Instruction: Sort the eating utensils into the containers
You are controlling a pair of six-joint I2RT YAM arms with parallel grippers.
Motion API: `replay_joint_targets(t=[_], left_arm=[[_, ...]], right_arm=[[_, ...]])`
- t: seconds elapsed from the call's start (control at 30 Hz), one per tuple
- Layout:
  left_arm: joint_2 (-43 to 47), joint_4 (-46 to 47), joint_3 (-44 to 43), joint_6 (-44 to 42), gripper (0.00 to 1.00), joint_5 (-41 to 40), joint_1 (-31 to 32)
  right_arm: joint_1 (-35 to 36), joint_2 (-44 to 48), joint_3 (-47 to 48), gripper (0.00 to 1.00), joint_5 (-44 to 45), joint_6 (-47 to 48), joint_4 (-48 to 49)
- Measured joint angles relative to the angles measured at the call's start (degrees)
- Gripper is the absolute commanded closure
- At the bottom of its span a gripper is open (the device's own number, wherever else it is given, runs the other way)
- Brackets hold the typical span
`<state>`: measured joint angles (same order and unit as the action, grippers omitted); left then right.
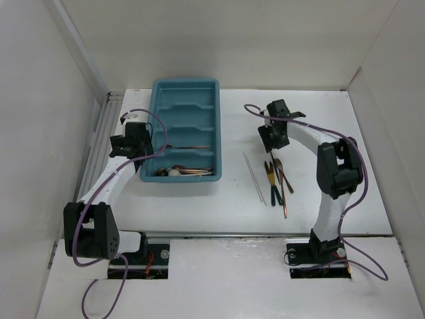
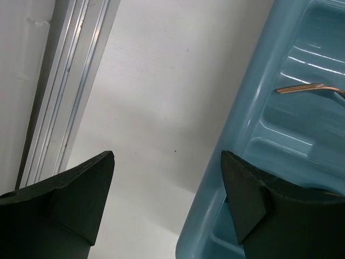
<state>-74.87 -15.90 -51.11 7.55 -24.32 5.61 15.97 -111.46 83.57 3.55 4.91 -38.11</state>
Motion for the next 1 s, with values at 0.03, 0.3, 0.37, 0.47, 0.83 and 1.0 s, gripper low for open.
replay_joint_targets(t=[0.03,0.3,0.37,0.47,0.83,1.0], left_arm=[[0.0,0.0,0.0,-0.1,0.22,0.1,0.0],[0.0,0.2,0.0,-0.3,0.22,0.3,0.0],[0.0,0.2,0.0,-0.3,0.22,0.3,0.0],[0.0,0.3,0.0,-0.3,0.22,0.3,0.0],[0.0,0.3,0.0,-0.3,0.22,0.3,0.0],[0.0,0.3,0.0,-0.3,0.22,0.3,0.0]], right_arm=[[0.2,-0.1,0.0,0.47,-0.5,0.1,0.1],[0.1,-4.2,0.2,0.67,-1.6,0.0,1.5],[0.1,-4.2,0.2,0.70,-1.4,-0.1,1.7],[0.1,-4.2,0.2,0.75,-1.0,-0.1,1.7],[0.6,-4.6,4.3,1.00,-1.0,1.6,0.3],[5.4,-3.2,14.2,1.00,-1.7,3.6,4.3]])
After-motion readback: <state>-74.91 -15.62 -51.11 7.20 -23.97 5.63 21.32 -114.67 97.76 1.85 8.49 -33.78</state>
